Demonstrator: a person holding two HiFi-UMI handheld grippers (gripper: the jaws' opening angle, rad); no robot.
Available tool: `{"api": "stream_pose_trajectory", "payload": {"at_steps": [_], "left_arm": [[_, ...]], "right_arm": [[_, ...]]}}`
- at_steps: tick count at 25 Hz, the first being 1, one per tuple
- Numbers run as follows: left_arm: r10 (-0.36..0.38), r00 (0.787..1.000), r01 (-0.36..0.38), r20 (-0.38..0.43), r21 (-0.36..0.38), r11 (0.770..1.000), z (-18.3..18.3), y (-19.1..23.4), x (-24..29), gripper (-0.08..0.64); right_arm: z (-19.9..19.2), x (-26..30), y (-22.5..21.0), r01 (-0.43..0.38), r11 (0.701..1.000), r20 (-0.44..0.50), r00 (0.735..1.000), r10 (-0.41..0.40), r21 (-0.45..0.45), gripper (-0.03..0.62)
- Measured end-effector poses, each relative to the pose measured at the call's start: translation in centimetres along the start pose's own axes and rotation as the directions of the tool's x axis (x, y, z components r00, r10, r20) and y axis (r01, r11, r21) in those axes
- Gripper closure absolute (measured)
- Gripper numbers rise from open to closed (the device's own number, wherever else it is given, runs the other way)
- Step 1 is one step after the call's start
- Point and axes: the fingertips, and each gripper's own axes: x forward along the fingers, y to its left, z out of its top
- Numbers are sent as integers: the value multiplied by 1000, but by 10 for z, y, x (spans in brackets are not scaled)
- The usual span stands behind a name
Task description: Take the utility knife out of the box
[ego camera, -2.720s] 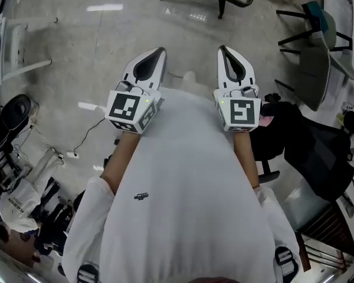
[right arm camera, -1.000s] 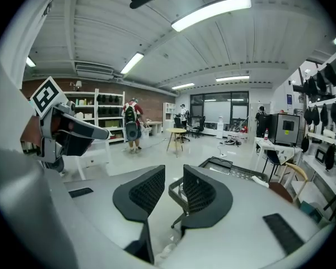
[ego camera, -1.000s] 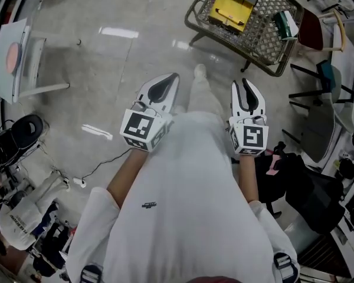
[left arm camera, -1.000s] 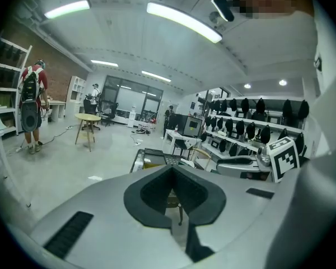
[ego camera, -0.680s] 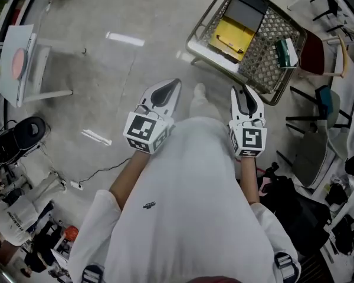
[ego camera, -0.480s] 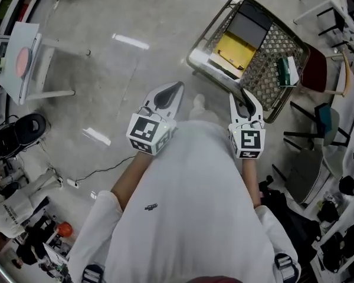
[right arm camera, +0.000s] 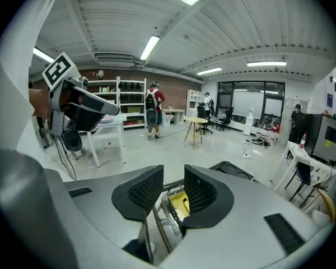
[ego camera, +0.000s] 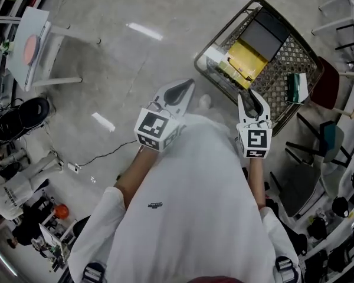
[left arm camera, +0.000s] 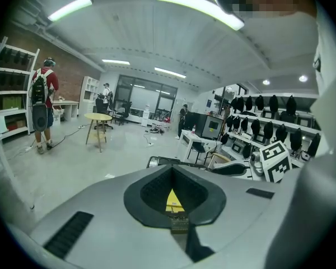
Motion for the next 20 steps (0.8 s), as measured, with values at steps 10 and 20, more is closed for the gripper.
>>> {"api": "stream_pose_trajectory", "payload": {"at_steps": [10, 20], "left_arm": [[-2, 998, 0, -63, -31, 1000, -16, 5, 46, 558], [-28, 989, 18, -143, -70, 997, -46, 13, 91, 558]], "right_arm": [[-48, 41, -43, -20, 1000, -127, 992, 18, -12, 518], [-96, 92, -60, -111, 992, -269, 959, 91, -58, 517]]}}
